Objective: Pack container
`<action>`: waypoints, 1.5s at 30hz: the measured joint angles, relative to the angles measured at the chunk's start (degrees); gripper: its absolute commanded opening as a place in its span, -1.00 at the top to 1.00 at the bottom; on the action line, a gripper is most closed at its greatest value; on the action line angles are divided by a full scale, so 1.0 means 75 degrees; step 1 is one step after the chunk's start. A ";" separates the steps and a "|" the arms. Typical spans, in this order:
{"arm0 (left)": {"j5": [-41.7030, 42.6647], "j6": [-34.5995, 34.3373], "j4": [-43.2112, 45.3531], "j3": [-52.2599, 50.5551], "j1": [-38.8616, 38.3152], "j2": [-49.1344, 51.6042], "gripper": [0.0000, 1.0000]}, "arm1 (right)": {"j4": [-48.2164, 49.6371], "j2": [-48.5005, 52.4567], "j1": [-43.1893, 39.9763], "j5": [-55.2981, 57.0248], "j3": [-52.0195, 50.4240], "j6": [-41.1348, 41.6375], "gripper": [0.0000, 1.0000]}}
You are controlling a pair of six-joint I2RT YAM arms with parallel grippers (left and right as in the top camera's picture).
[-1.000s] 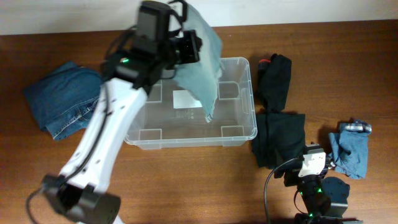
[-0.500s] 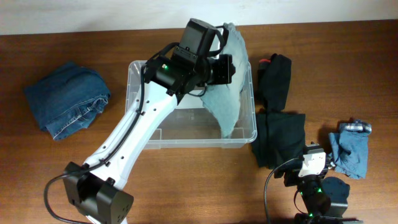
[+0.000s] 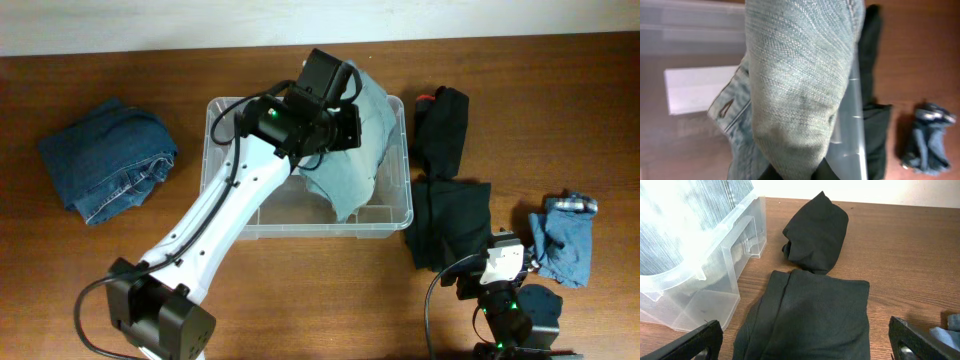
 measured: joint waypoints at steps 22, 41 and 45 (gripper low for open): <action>0.1105 -0.1378 0.2063 0.0230 0.0434 -0.1023 0.99 | 0.0000 0.0000 0.0000 -0.0003 0.0000 0.0003 -0.97; 0.0082 -0.2818 0.0178 -0.0353 -0.0090 -0.0458 0.99 | 0.0000 0.0000 0.0000 0.0000 0.0000 0.0003 -0.97; -0.0720 -0.2806 0.0017 -0.0449 -0.0090 -0.0411 0.99 | 0.0000 0.0000 0.0000 0.0000 0.0000 0.0003 -0.97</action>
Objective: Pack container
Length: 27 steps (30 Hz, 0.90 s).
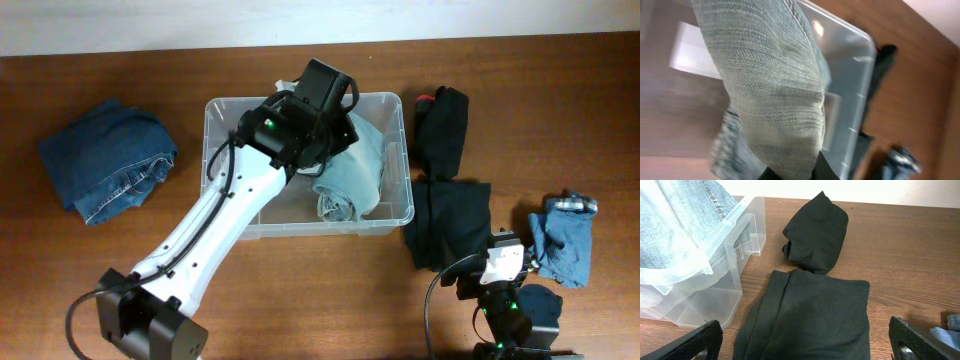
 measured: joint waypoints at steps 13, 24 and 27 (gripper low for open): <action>-0.2090 0.3853 -0.0458 -0.0064 0.0259 0.0108 0.97 | 0.0000 0.0000 0.0000 0.0000 0.0000 0.0000 -0.97; 0.0175 0.4418 0.1754 -0.0117 0.0583 0.0321 0.99 | 0.0000 0.0000 0.0000 -0.0003 0.0000 0.0000 -0.96; 0.1116 0.3958 0.2398 -0.0117 0.0481 0.0321 0.99 | 0.0000 0.0000 0.0000 -0.0003 0.0000 0.0003 -0.97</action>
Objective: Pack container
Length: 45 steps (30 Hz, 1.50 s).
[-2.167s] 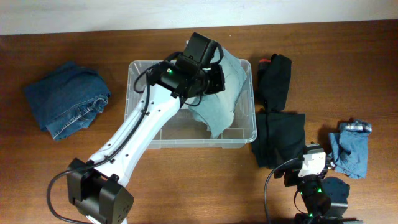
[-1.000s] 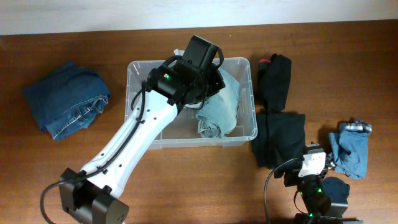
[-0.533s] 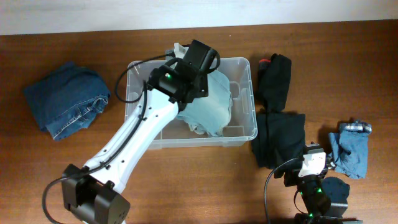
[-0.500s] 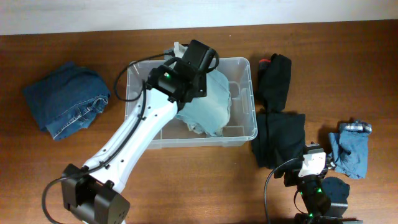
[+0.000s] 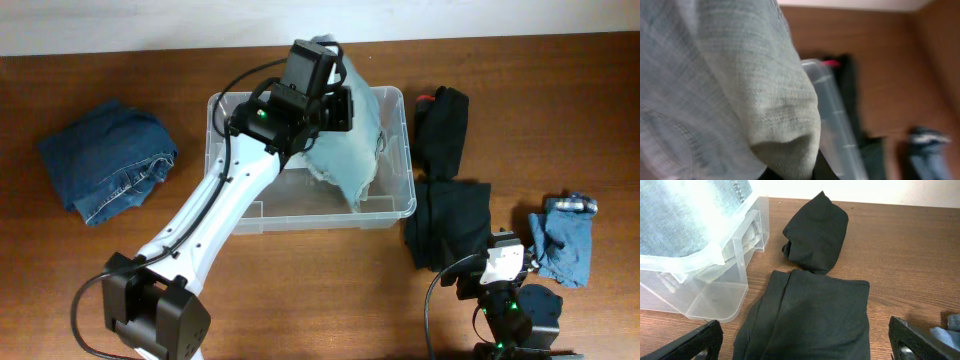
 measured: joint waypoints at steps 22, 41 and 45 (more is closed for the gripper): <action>0.1684 0.0889 -0.0347 0.0017 -0.0306 0.0236 0.99 | 0.0000 0.0000 0.0000 0.0003 0.0000 -0.0003 -0.97; 0.1075 -0.0903 -0.0358 0.0017 0.0055 0.0539 1.00 | 0.0000 0.0000 0.0000 0.0003 0.0000 -0.0003 -0.97; 0.0976 -0.1023 0.0122 0.0017 0.0172 0.0099 0.99 | 0.0000 0.0000 0.0000 0.0003 0.0000 -0.0003 -0.97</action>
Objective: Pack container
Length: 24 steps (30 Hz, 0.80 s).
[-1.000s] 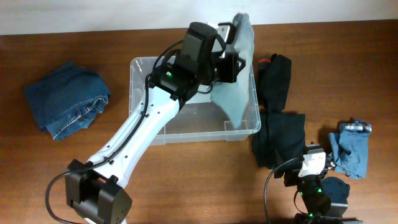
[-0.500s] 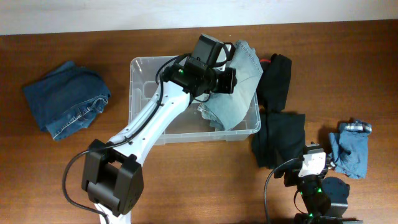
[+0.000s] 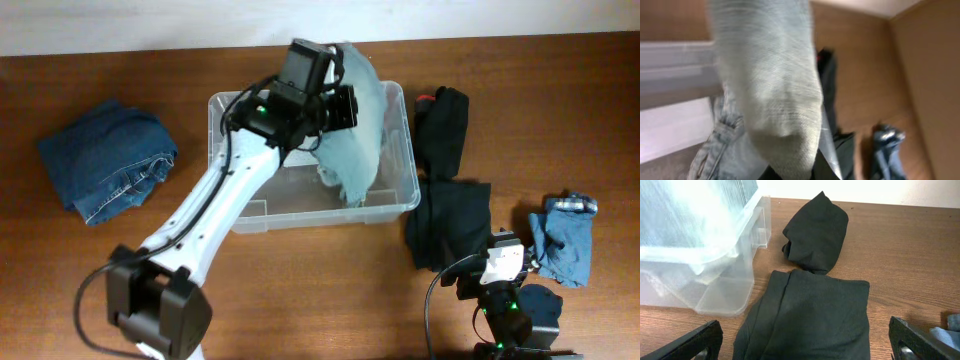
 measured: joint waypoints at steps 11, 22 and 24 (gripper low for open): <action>0.0536 -0.0577 0.0729 0.0361 -0.0055 -0.1119 0.99 | 0.0000 0.0000 0.0000 0.0000 0.0000 0.0000 -0.97; -0.0268 -0.0979 -0.0125 0.0154 -0.0061 -0.0562 0.99 | 0.0000 0.0000 0.0000 -0.0003 0.0000 -0.0003 -0.97; -0.0344 -0.1029 -0.0131 0.0020 -0.0064 -0.0236 0.99 | 0.0000 0.0000 0.0000 0.0000 0.0000 0.0000 -0.97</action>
